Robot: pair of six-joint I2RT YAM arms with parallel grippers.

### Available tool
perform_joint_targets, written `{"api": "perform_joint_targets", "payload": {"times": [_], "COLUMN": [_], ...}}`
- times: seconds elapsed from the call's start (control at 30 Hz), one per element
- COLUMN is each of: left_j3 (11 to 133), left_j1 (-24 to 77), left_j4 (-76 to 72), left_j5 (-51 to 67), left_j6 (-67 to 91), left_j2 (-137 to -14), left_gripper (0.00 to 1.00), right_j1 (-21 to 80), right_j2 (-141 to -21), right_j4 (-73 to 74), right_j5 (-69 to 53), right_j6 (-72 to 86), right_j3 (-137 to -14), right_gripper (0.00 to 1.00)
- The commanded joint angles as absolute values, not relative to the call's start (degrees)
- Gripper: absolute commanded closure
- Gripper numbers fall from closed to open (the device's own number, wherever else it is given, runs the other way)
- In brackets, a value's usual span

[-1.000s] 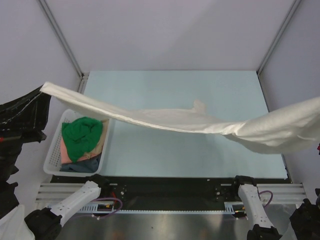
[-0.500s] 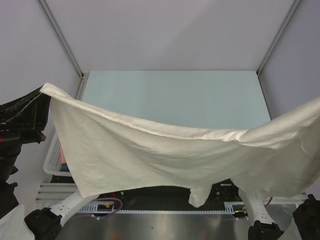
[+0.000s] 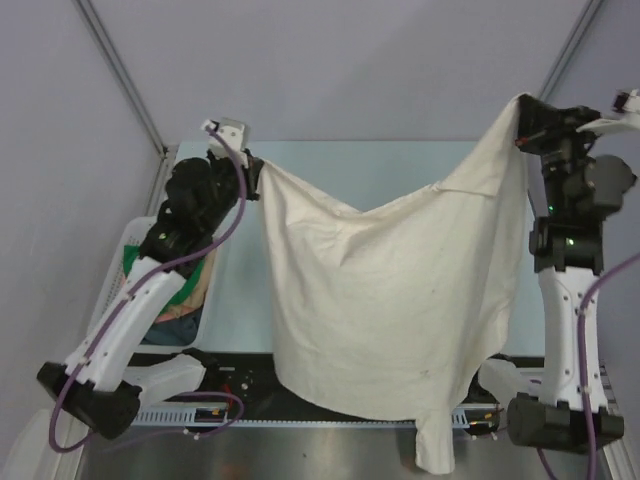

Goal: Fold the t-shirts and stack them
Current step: Flatten the tshirt out

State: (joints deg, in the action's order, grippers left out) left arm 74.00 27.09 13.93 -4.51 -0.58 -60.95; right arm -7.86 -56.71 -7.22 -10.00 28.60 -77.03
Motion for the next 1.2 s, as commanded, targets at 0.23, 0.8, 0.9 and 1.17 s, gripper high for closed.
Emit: {"api": "perform_joint_targets", "payload": {"times": [0.23,0.8,0.9,1.17], "left_j3": [73.37,117.58,118.3,118.74], "left_j1": [21.18,14.59,13.62,12.4], "left_j4": [2.01,24.6,22.95,24.26], "left_j5": [-14.49,-15.31,-8.99,-14.68], "left_j6": [1.85,4.22,2.47,1.5], "left_j2": [-94.97,-133.41,-133.95,-134.82], "left_gripper": [1.0,1.0,1.0,1.0], "right_j1": [-8.09,-9.05,-8.97,-8.0], "right_j2": [-82.5,-122.42,-126.46,-131.04], "right_j4": [-19.86,-4.31,-2.56,-0.26], "right_j5": [-12.82,-19.86,-20.56,-20.13], "right_j6": [25.67,23.47,23.38,24.61], "right_j3": [-64.94,-100.07,-106.49,-113.72], "right_gripper": [1.0,1.0,1.0,1.0]}}
